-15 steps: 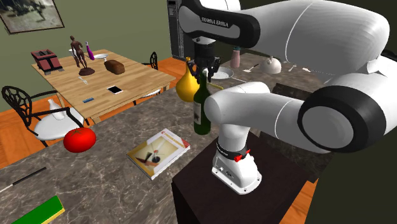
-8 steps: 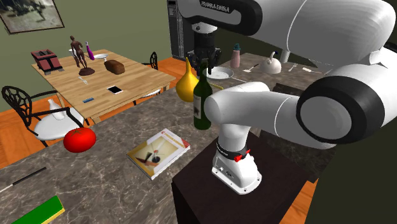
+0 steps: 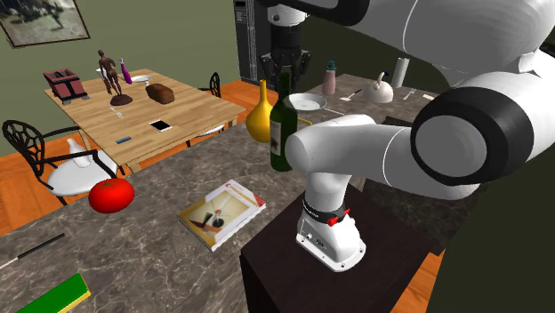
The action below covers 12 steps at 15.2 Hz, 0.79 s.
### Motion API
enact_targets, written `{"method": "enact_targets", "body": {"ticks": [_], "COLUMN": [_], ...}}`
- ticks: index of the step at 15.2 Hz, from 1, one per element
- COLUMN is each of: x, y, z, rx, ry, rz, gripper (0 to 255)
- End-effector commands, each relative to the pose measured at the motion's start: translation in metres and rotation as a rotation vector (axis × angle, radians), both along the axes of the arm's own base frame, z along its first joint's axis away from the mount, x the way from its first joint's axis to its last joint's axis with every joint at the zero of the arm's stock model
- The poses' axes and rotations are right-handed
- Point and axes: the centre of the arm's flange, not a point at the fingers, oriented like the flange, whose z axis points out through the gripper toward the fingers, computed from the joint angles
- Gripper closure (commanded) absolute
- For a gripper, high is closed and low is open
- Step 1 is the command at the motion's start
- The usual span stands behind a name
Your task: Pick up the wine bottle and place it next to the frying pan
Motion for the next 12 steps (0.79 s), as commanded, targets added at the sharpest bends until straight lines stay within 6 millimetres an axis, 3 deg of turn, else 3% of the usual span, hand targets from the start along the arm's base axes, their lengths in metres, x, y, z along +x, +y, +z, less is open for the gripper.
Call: {"method": "enact_targets", "body": {"ticks": [1,12], "x": [-0.001,-0.001], "y": [0.0,0.0], "z": [0.011,0.069], "rx": [0.0,0.0], "ry": [0.0,0.0], "rz": [0.0,0.0], "gripper": [255,255]}}
